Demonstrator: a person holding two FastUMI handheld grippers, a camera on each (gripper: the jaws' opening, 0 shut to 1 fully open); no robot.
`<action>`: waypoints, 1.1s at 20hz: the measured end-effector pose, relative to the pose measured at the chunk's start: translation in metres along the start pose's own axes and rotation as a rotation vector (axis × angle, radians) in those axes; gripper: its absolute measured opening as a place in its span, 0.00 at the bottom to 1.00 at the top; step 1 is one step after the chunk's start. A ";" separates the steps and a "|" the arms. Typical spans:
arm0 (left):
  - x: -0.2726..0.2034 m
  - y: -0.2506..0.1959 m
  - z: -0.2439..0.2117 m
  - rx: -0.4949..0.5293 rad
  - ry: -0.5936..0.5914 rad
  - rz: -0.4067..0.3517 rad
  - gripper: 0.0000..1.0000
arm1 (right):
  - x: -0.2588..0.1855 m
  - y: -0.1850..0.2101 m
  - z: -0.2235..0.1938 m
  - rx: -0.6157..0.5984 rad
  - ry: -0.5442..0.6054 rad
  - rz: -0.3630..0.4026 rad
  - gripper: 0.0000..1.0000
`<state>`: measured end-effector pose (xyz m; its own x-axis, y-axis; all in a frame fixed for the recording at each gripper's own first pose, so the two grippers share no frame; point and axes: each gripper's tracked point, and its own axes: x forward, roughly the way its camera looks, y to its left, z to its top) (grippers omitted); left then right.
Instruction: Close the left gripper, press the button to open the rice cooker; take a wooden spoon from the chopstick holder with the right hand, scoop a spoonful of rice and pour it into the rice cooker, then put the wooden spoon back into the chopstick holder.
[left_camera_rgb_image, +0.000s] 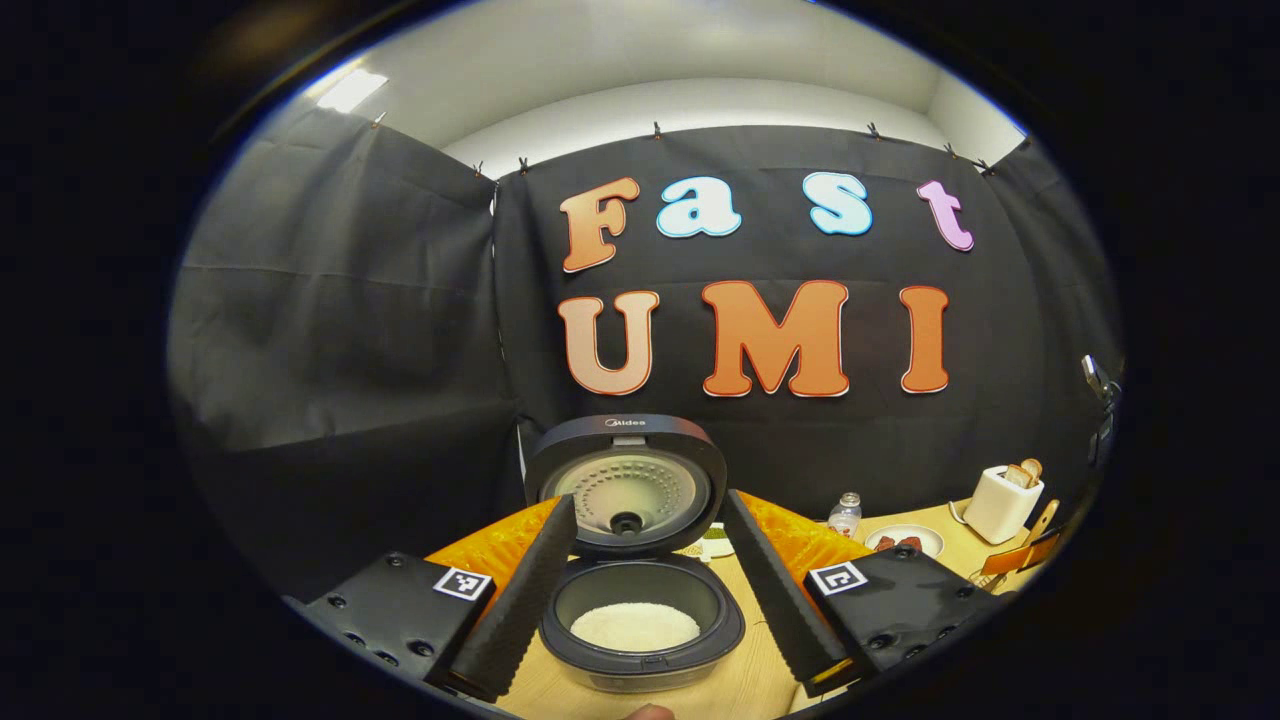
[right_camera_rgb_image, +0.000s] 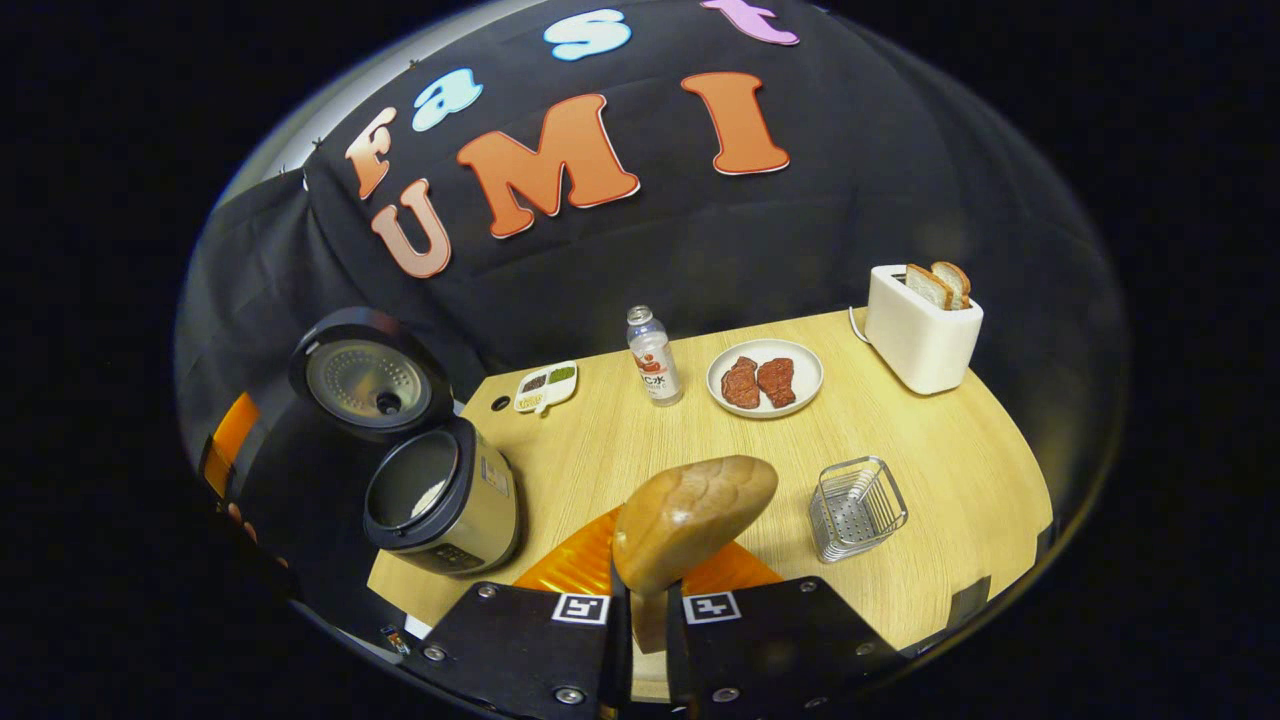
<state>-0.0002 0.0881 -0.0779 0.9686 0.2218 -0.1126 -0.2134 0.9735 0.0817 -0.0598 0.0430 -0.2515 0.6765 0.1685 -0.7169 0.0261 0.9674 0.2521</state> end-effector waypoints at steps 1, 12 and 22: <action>0.001 0.000 -0.002 0.004 0.006 -0.004 0.93 | 0.002 -0.003 -0.005 -0.041 -0.001 -0.026 0.13; -0.002 0.021 -0.016 0.020 0.040 0.000 1.00 | 0.027 -0.012 -0.055 -0.536 -0.032 -0.260 0.13; 0.000 0.043 -0.024 0.026 0.059 0.013 0.99 | 0.052 -0.007 -0.096 -0.694 -0.052 -0.326 0.13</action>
<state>-0.0120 0.1309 -0.0977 0.9564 0.2377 -0.1694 -0.2215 0.9690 0.1094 -0.0954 0.0632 -0.3530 0.7477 -0.1382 -0.6495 -0.2264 0.8665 -0.4450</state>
